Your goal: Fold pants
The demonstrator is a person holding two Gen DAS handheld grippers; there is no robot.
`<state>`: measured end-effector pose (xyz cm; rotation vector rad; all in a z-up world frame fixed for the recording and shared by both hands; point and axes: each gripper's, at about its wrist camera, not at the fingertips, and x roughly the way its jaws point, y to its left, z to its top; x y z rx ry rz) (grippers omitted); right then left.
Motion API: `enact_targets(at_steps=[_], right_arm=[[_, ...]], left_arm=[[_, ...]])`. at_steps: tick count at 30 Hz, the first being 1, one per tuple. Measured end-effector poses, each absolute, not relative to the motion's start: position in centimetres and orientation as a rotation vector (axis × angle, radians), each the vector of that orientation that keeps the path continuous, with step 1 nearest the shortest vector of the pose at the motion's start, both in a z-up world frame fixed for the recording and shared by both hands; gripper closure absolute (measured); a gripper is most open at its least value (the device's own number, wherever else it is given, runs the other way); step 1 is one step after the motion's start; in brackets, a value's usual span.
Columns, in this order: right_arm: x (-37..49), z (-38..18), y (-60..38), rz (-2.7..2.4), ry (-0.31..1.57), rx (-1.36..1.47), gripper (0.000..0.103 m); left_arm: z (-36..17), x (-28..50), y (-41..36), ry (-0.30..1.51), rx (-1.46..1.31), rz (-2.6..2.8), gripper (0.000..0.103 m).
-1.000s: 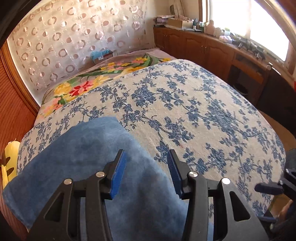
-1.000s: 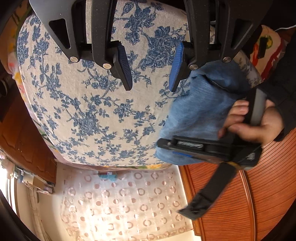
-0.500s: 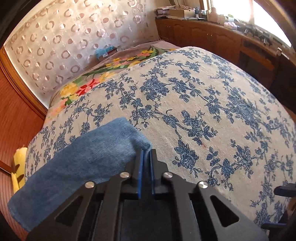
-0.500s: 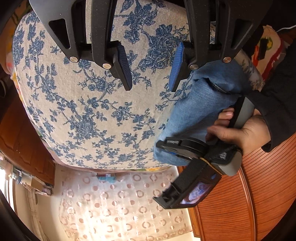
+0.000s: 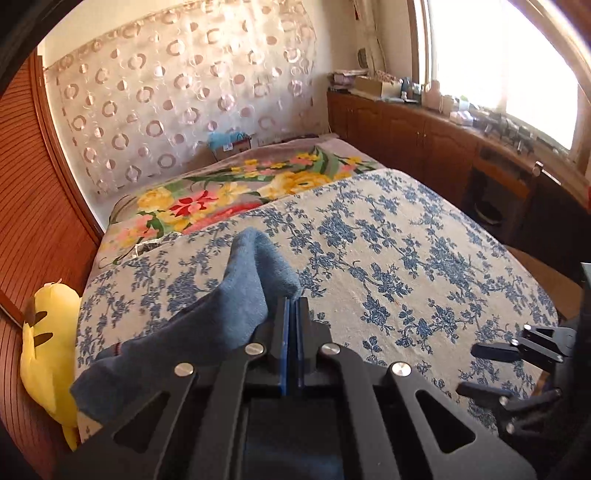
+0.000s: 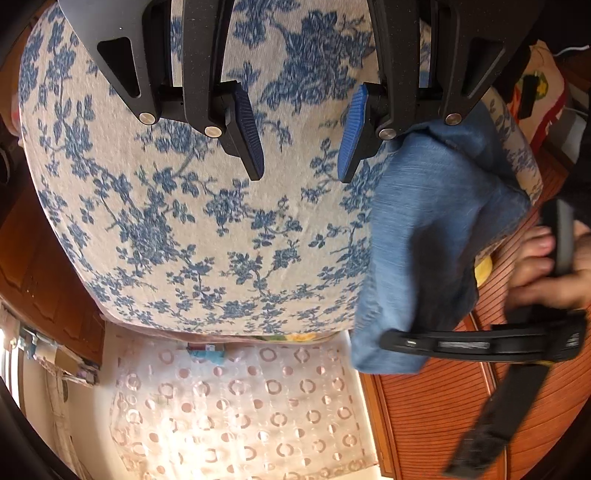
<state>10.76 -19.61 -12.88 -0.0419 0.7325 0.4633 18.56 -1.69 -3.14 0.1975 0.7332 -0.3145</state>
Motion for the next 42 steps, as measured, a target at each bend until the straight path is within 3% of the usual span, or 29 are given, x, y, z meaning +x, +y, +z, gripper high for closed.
enact_targets(at_steps=[9,33,42], right_arm=[[12.4,-13.3,-16.9,0.548,0.747,-0.070,0.062],[9.8,-10.2,-1.6,0.922,0.718,-0.143,0.062],[10.0,-11.7,0.4,0.940,0.742,-0.160,0.062]], left_arm=[[-0.8,16.3,4.5,0.666,0.091,-0.283,0.103],[-3.9,14.2,18.8,0.682,-0.008,-0.048,0.102],[-3.1,10.6,19.4,0.649,-0.060,-0.063,0.094]])
